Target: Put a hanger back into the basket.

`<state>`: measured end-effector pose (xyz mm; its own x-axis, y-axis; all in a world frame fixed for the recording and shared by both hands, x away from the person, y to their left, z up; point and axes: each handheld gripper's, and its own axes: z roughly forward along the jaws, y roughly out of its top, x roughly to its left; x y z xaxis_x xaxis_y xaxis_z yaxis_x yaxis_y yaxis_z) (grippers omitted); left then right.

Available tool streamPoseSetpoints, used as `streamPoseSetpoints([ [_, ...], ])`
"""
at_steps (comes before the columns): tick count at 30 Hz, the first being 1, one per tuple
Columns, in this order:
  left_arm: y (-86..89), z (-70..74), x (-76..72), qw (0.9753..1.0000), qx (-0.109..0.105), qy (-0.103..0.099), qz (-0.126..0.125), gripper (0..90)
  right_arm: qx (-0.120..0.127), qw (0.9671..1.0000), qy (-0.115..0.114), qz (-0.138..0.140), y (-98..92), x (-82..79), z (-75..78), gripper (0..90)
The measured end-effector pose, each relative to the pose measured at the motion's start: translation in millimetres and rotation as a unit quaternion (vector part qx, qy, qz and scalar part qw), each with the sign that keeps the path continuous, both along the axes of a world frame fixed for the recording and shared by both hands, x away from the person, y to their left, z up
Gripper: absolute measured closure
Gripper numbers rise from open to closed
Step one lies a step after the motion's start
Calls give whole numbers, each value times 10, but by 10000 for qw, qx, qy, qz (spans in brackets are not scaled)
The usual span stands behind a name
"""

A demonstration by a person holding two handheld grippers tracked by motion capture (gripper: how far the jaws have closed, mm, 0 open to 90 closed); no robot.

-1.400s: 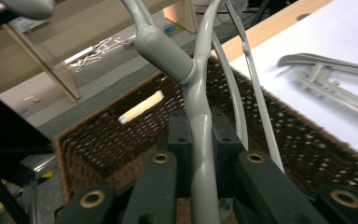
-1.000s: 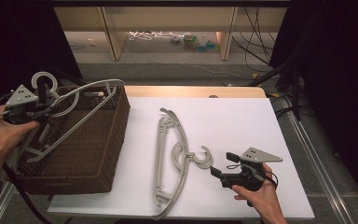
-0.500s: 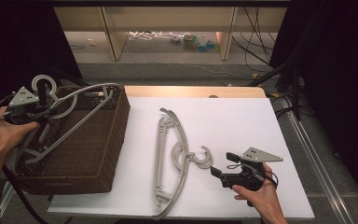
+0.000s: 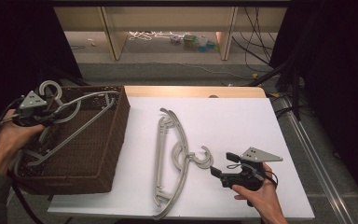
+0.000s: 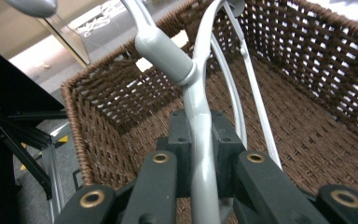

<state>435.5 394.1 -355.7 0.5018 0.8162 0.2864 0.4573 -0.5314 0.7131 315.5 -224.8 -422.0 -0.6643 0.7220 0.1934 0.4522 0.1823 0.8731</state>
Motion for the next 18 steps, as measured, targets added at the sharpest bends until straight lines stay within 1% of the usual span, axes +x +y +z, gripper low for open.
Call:
streamPoseSetpoints([
  [1, -22, -20, 18, 10000, 77, 32, -12, 815, 90, 9999, 54, 54, 13, 1, -8, 173],
  [2, -49, -47, 31, 10000, 71, 52, 18, 815, 89, 9999, 45, 60, 15, 2, -8, 174],
  [3, -64, -73, 50, 9999, 108, 98, -16, 815, 86, 9999, 46, 63, 15, 2, -9, 173],
  [4, -76, -93, 58, 9999, 83, 121, -5, 815, 89, 9999, 123, 52, 14, -4, -4, 173],
  [5, -86, -122, 71, 9999, 87, 144, 8, 815, 91, 9998, 137, 58, 12, -4, -4, 173],
  [6, -89, -145, 85, 9998, 114, 154, -8, 815, 91, 9998, 142, 58, 12, -4, -5, 173],
  [7, -102, -177, 90, 9998, 92, 191, 37, 815, 96, 9999, 131, 55, 15, -2, -8, 173],
  [8, -105, -210, 103, 9996, 156, 241, 0, 814, 94, 9999, 96, 59, 16, 2, -14, 173],
  [9, -113, -237, 105, 9996, 108, 265, 22, 814, 85, 9999, 129, 65, 13, -2, -10, 173],
  [10, -113, -262, 110, 9994, 164, 300, -8, 813, 68, 9999, 104, 59, 11, -1, -10, 173],
  [11, -120, -284, 109, 9994, 129, 335, 10, 813, 57, 10000, 43, 50, 10, 5, -12, 173],
  [12, -119, -309, 111, 9992, 84, 397, 54, 812, 60, 10000, 42, 48, 10, 7, -13, 174],
  [13, -114, -322, 113, 9990, 55, 431, 87, 811, 59, 10000, 51, 59, 9, 6, -14, 173],
  [14, -105, -346, 119, 9987, 51, 472, 158, 811, 81, 9999, 107, 81, 13, 5, -20, 173],
  [15, -102, -371, 124, 9984, 89, 523, 207, 811, -10, 9999, 161, 36, 6, 2, -12, 173],
  [16, -91, -393, 136, 9979, 200, 583, 209, 812, 44, 9999, 134, 62, 12, 8, -21, 173],
  [17, -92, -425, 140, 9974, 167, 655, 254, 812, 86, 9998, 162, 92, 20, 6, -23, 173],
  [18, -85, -445, 143, 9967, 225, 732, 261, 811, 75, 9998, 163, 97, 22, 3, -20, 173],
])
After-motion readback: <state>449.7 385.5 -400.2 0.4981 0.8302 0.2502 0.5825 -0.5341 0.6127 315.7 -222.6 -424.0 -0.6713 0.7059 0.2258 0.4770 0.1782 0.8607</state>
